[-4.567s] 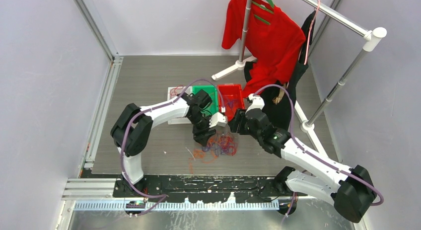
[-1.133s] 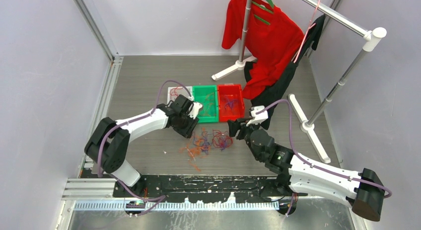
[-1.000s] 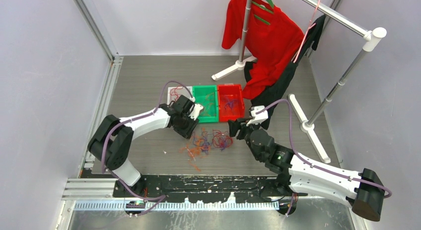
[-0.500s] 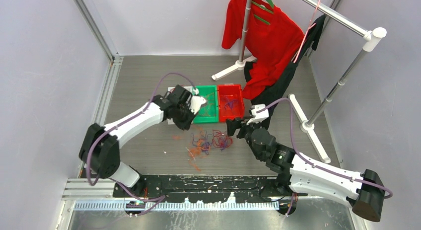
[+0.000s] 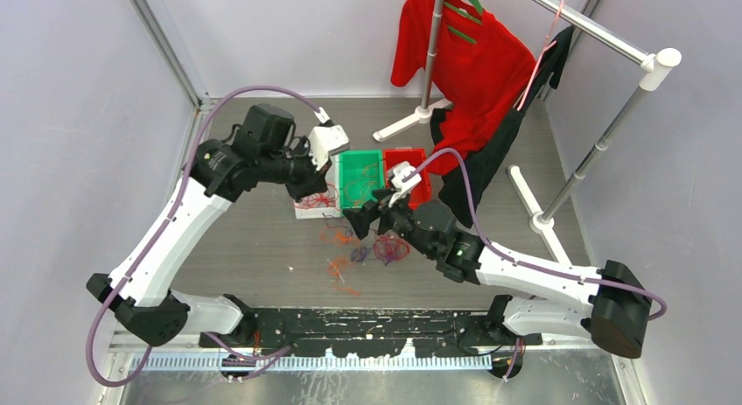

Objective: Untangle the cables

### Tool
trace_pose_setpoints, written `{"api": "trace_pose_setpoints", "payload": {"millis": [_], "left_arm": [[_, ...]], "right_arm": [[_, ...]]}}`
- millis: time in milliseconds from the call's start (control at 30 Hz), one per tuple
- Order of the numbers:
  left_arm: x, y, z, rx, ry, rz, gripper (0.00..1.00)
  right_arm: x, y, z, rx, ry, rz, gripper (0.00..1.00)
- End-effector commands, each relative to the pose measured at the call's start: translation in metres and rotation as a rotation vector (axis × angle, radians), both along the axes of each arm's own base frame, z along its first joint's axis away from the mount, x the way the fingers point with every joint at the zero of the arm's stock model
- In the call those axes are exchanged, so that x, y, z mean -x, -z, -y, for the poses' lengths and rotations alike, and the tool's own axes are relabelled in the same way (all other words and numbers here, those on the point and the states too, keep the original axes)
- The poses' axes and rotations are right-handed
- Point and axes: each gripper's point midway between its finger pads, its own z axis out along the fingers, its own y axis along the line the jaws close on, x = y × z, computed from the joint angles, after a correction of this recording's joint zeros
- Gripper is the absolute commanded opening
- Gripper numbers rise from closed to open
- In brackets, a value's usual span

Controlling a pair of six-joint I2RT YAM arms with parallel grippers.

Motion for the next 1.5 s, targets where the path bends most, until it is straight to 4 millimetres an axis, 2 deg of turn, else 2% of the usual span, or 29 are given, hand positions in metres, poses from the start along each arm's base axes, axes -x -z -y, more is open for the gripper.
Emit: {"api": "trace_pose_setpoints", "payload": {"millis": [0,133,267,333,400,533,667,767,933,1033,1200,1367,1467], "left_arm": [[0.018,-0.035,-0.001,0.046,0.077,0.041,0.0],[0.027,-0.052,0.001,0.071,0.105,0.071,0.0],[0.038,-0.057,0.003,0.07,0.14,0.072,0.0],[0.042,-0.058,0.005,0.071,0.151,0.072,0.0],[0.045,-0.063,0.005,0.079,0.162,0.076,0.0],[0.049,-0.087,0.007,0.116,0.177,0.122,0.0],[0.047,-0.125,0.007,0.182,0.162,0.211,0.0],[0.044,-0.153,0.005,0.234,0.133,0.284,0.0],[0.037,-0.192,0.0,0.305,0.079,0.397,0.0],[0.033,-0.213,-0.004,0.343,0.04,0.463,0.0],[0.021,-0.261,-0.018,0.429,-0.066,0.629,0.0],[0.012,-0.294,-0.033,0.462,-0.147,0.765,0.0],[0.007,-0.312,-0.041,0.495,-0.2,0.84,0.0]], "right_arm": [[0.008,-0.06,-0.033,-0.125,-0.121,0.132,0.91],[0.004,-0.072,-0.044,-0.132,-0.125,0.171,0.91],[0.003,-0.081,-0.058,-0.123,-0.163,0.191,0.9],[0.001,-0.079,-0.064,-0.103,-0.173,0.191,0.87],[-0.004,-0.071,-0.067,-0.081,-0.16,0.18,0.83],[-0.009,-0.037,-0.067,-0.064,-0.13,0.129,0.74],[-0.014,0.0,-0.054,-0.076,-0.06,0.087,0.65],[-0.014,0.021,-0.048,-0.084,-0.03,0.051,0.62],[-0.012,0.045,-0.041,-0.095,-0.012,0.0,0.54],[-0.007,0.063,-0.036,-0.082,-0.011,-0.039,0.54],[0.0,0.09,-0.024,-0.092,0.009,-0.107,0.55],[0.01,0.101,-0.013,-0.095,0.019,-0.131,0.58],[0.01,0.105,-0.002,-0.089,0.053,-0.136,0.48]]}}
